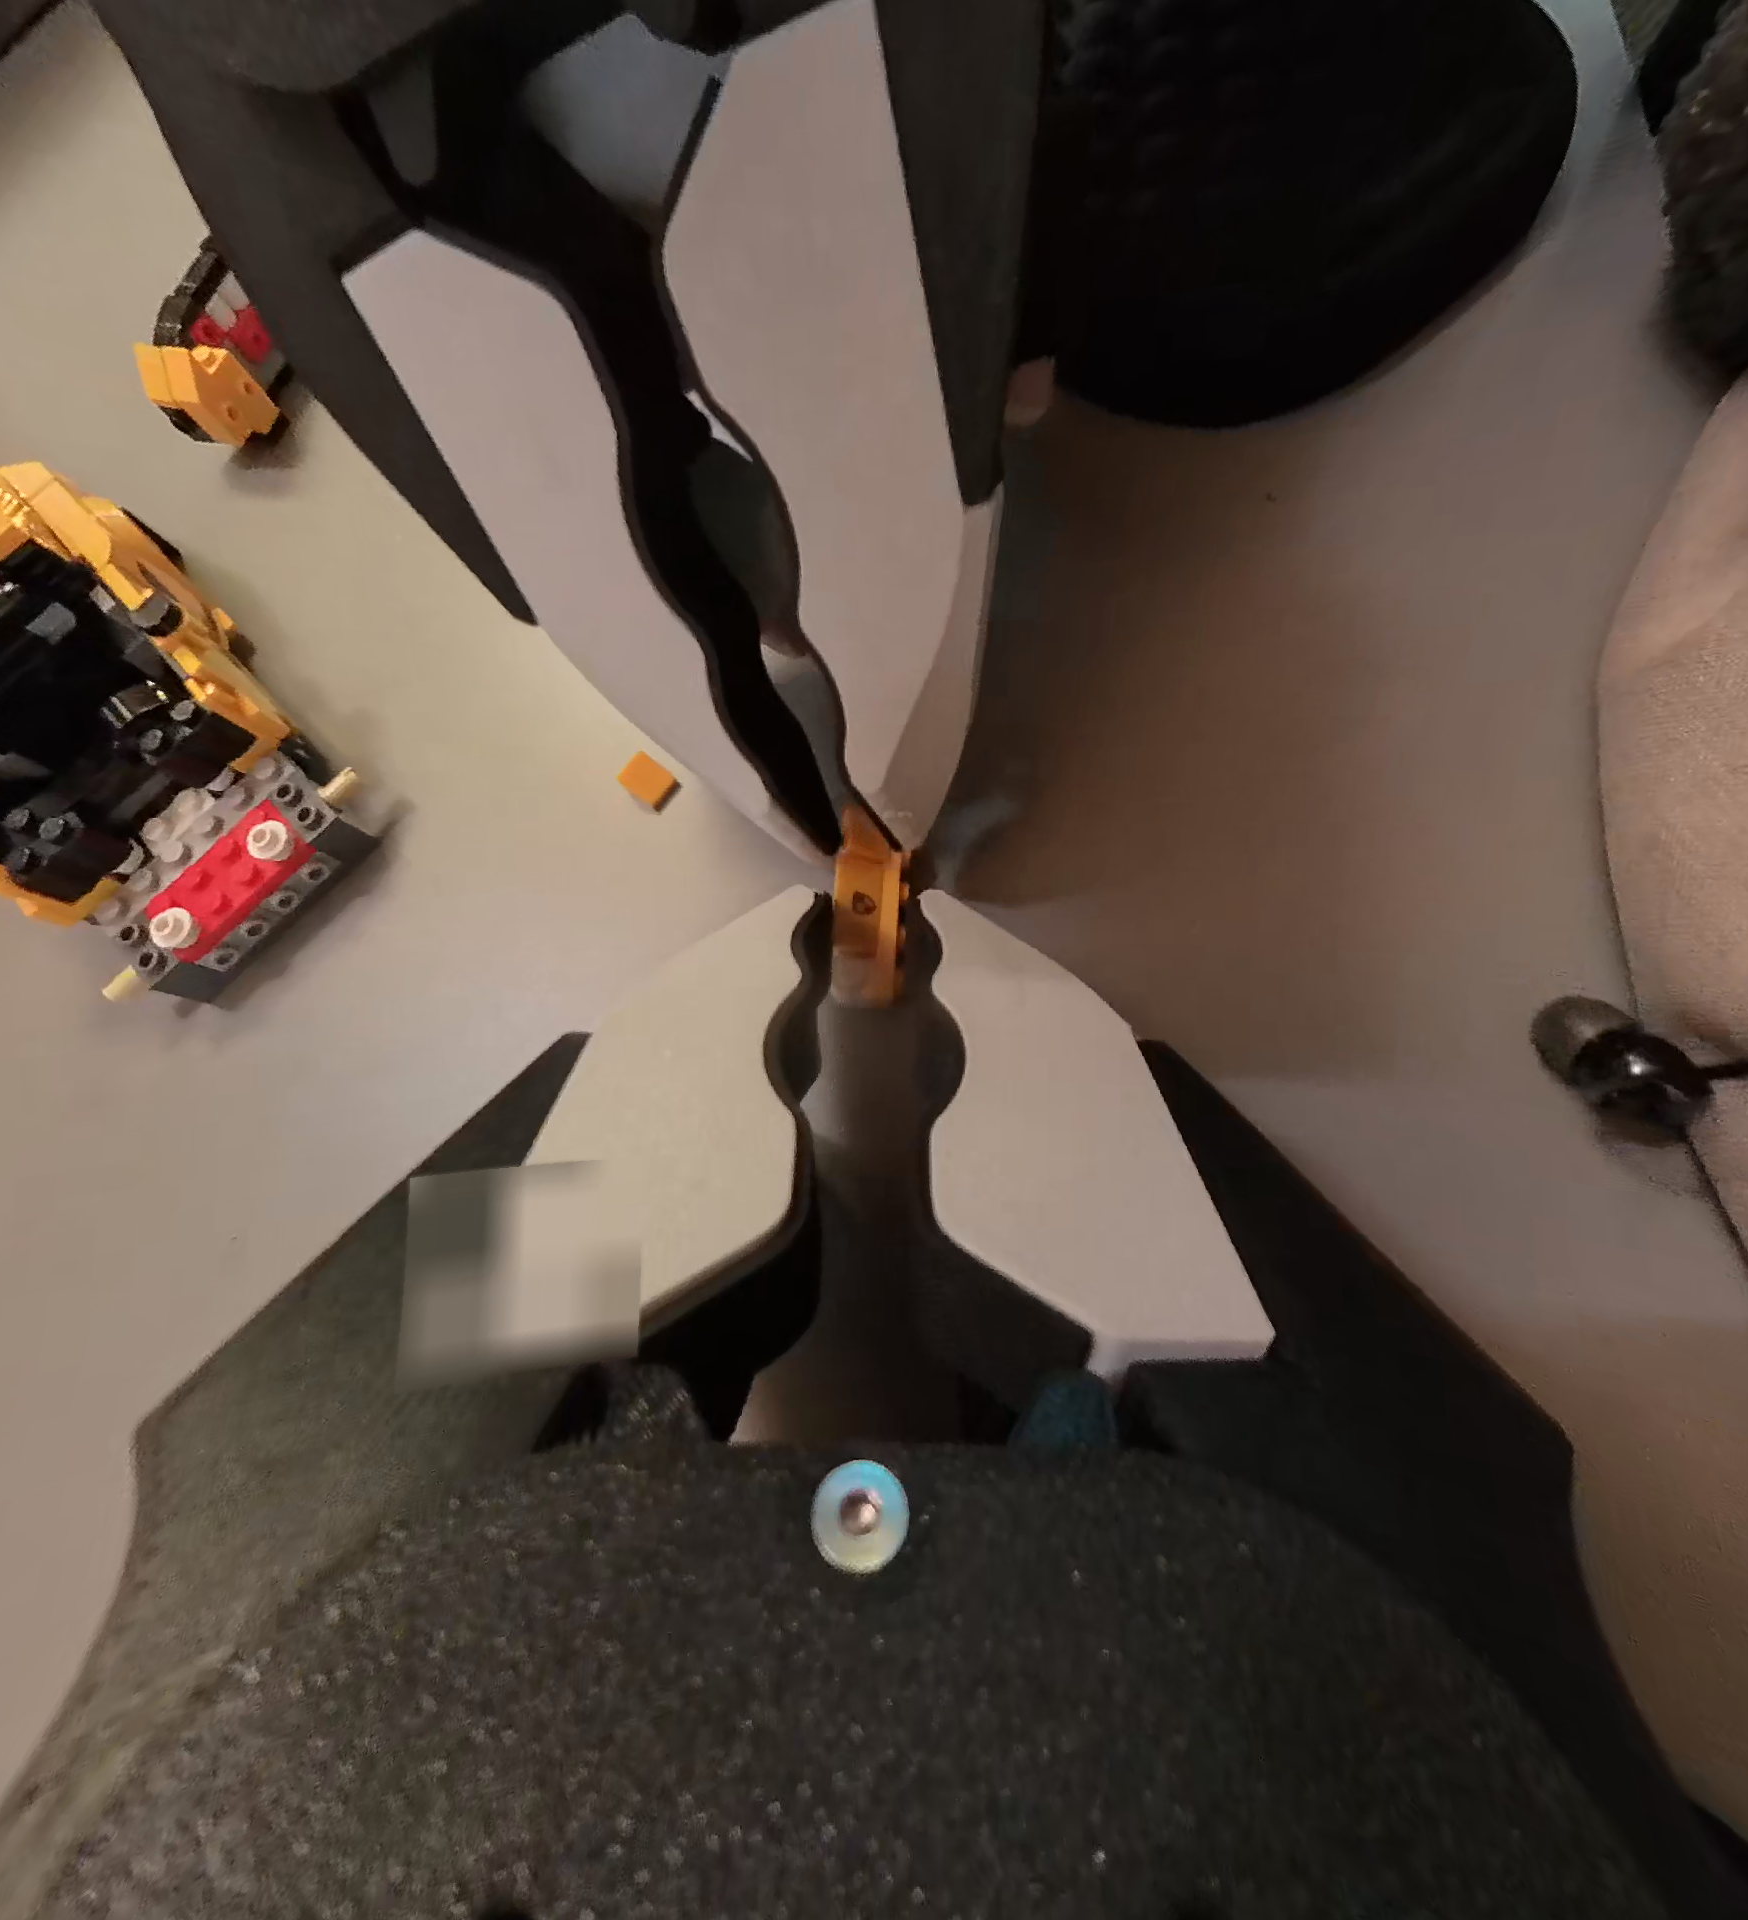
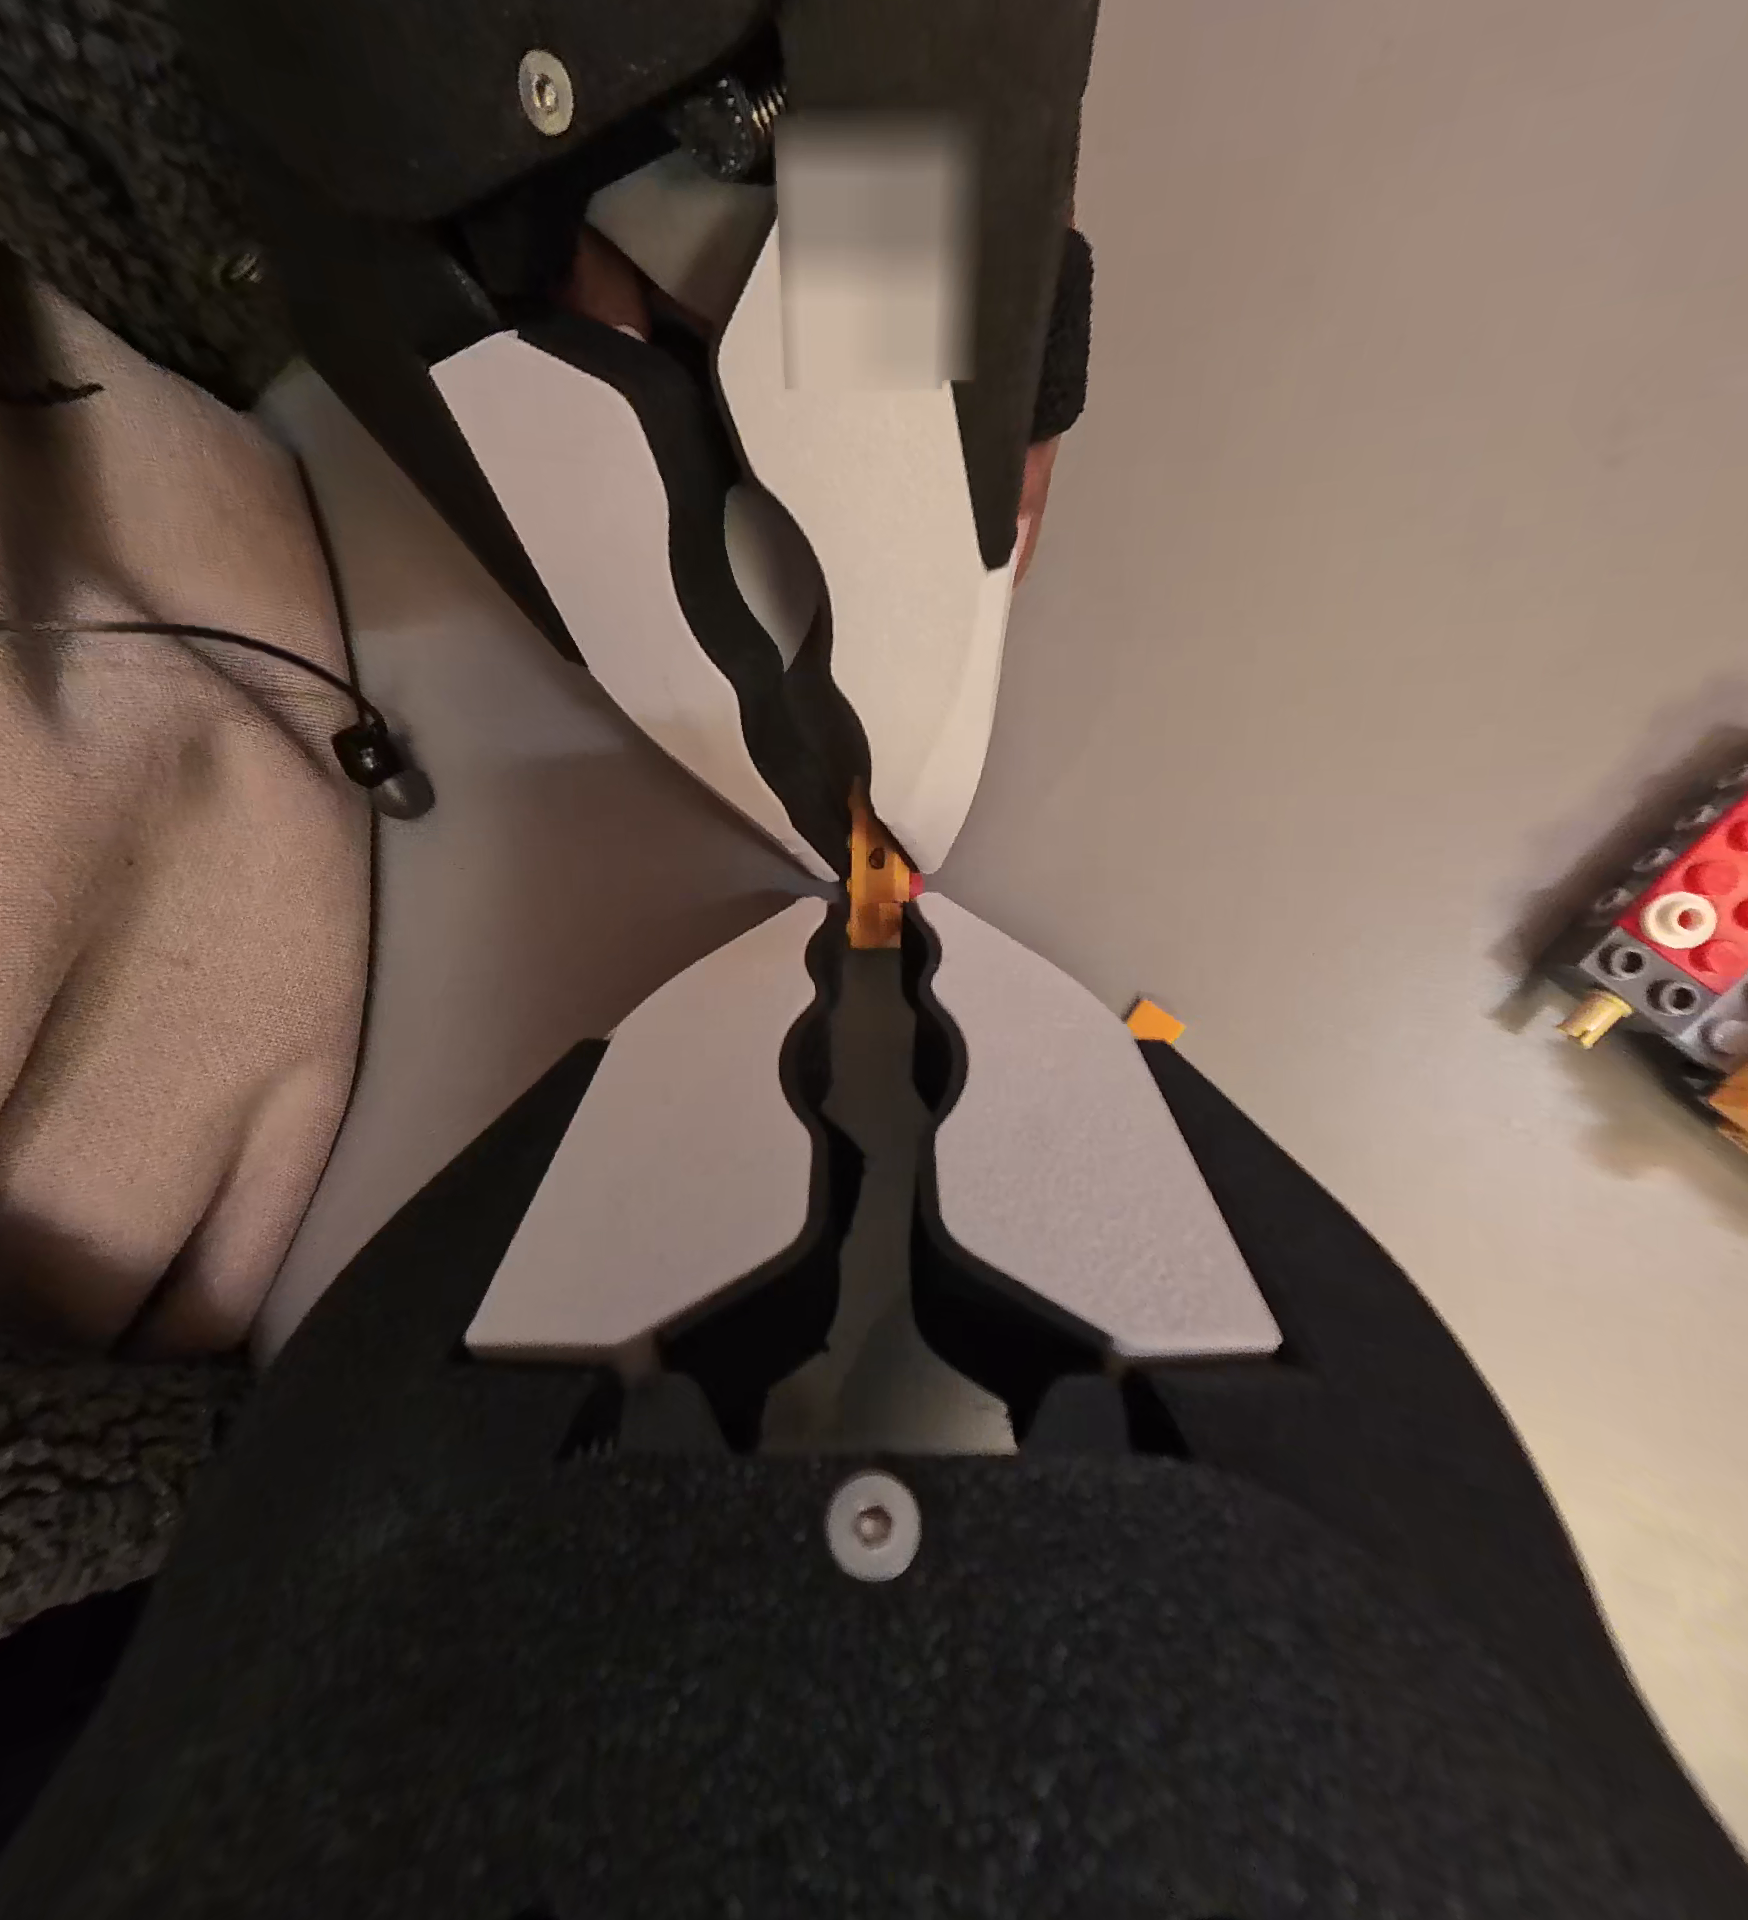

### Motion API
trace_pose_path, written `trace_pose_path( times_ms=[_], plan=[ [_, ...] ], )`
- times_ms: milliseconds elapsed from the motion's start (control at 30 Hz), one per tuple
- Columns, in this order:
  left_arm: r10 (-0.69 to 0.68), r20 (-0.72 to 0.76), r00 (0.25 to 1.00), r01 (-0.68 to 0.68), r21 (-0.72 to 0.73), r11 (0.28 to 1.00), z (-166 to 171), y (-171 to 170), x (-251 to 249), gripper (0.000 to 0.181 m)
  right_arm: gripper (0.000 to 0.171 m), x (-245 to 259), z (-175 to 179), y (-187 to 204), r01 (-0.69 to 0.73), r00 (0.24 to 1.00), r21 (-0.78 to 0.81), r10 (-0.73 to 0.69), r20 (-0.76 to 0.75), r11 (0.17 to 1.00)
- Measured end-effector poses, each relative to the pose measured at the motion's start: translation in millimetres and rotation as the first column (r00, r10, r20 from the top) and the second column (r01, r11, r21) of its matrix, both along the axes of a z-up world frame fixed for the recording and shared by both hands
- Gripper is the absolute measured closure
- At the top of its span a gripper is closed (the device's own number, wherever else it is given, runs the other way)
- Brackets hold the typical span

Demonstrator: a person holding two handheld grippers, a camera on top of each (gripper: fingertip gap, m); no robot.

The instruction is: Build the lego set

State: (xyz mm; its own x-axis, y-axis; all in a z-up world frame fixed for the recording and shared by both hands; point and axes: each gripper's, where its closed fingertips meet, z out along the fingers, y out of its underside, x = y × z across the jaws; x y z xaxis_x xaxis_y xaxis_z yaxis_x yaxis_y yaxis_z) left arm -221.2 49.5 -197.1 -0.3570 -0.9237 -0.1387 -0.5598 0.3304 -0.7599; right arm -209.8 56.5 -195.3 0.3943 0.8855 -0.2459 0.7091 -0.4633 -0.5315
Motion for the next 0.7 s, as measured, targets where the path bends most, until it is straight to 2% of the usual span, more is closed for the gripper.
trace_pose_path(
  times_ms=[333,467,600,700],
  plan=[
    [0.008,0.033,0.999,-0.008,-0.012,1.000,6,1,1,0.168,0.158,2,15,3,0.026,0.998,0.013,-0.025,-0.060,1.000],
    [0.020,0.097,0.995,-0.021,0.008,1.000,17,3,3,0.168,0.147,13,31,5,0.129,0.978,-0.068,-0.138,-0.156,0.989],
    [0.036,0.191,0.981,-0.050,0.068,0.996,32,9,6,0.168,0.138,18,38,4,0.284,0.878,-0.255,-0.358,-0.318,0.924],
    [0.032,0.268,0.963,-0.075,0.150,0.986,43,12,8,0.168,0.136,16,41,9,0.365,0.780,-0.309,-0.469,-0.414,0.878]
  ],
)
